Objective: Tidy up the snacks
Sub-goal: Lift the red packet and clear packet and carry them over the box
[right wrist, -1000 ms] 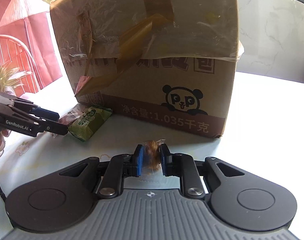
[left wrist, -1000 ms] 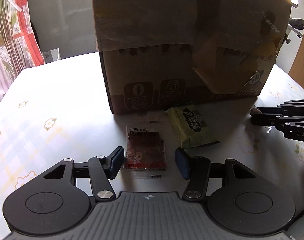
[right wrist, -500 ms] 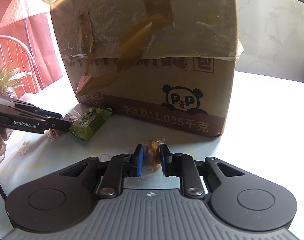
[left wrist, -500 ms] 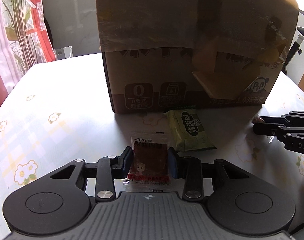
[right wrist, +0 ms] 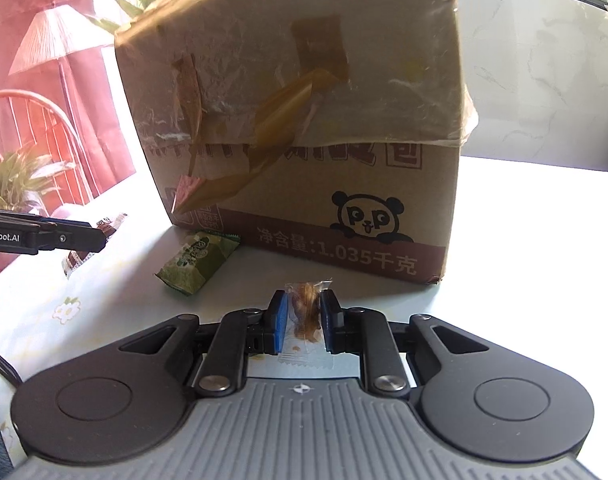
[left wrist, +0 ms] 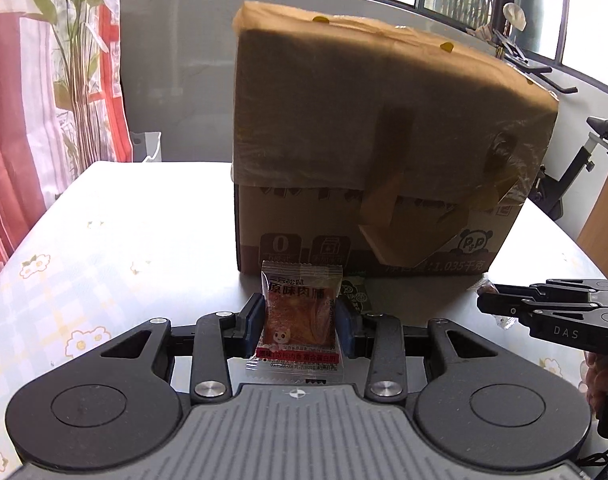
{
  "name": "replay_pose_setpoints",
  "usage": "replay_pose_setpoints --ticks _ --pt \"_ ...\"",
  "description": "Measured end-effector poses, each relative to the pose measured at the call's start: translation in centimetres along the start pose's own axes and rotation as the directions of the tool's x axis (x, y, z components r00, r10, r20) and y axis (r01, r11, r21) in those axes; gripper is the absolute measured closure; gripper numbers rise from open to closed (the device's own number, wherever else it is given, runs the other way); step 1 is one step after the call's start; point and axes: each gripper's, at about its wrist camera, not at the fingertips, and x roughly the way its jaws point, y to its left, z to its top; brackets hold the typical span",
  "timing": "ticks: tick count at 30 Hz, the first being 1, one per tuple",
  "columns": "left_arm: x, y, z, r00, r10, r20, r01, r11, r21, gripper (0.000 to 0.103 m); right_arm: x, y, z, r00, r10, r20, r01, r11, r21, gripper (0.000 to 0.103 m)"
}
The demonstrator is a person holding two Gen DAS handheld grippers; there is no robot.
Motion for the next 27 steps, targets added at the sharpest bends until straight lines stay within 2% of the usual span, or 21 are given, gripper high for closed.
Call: replay_pose_setpoints --ticks 4,8,11,13,15,17,20,23,25,27 --pt "-2.1 -0.4 2.2 0.997 -0.011 0.082 0.008 0.999 0.036 0.063 -3.1 0.0 1.1 0.998 0.015 0.062 -0.016 1.0 0.01 0.084" --pt "-4.1 -1.3 6.3 0.979 -0.046 0.198 0.034 0.998 0.061 0.063 -6.7 0.0 4.4 0.985 0.03 0.172 -0.031 0.999 0.004 0.084" --pt "-5.5 -2.0 9.5 0.959 -0.073 0.273 0.051 0.995 0.089 0.063 -9.4 0.2 8.2 0.957 0.052 0.285 -0.045 0.999 -0.032 0.084" --pt "-5.5 -2.7 11.6 0.946 -0.095 0.309 0.065 0.992 0.106 0.063 -10.3 0.1 10.6 0.937 0.074 0.341 -0.067 0.997 -0.033 0.084" --pt "-5.0 -3.2 13.4 0.939 -0.112 0.324 0.077 0.99 0.121 0.063 -10.2 -0.1 12.8 0.927 0.082 0.367 -0.074 0.997 -0.035 0.084" --pt "-3.9 -4.2 15.2 0.937 -0.123 0.327 0.081 0.987 0.14 0.063 -9.3 -0.2 15.3 0.927 0.065 0.369 -0.051 0.998 -0.046 0.084" --pt "-1.6 -5.2 16.9 0.947 -0.128 0.295 0.09 0.986 0.138 0.063 -7.0 -0.2 18.0 0.942 0.021 0.334 0.001 0.998 -0.065 0.084" --pt "1.7 -5.4 17.9 0.963 -0.117 0.244 0.089 0.989 0.122 0.063 -4.8 -0.6 19.4 0.963 -0.024 0.267 0.039 0.998 -0.051 0.084" --pt "3.0 -5.7 18.0 0.969 -0.117 0.215 0.094 0.989 0.115 0.063 -3.2 -0.8 19.9 0.977 -0.094 0.192 0.104 0.994 -0.043 0.084" --pt "4.1 -5.9 18.1 0.974 -0.116 0.195 0.094 0.989 0.118 0.063 -2.5 -0.9 19.9 0.981 -0.111 0.158 0.119 0.992 -0.045 0.084"
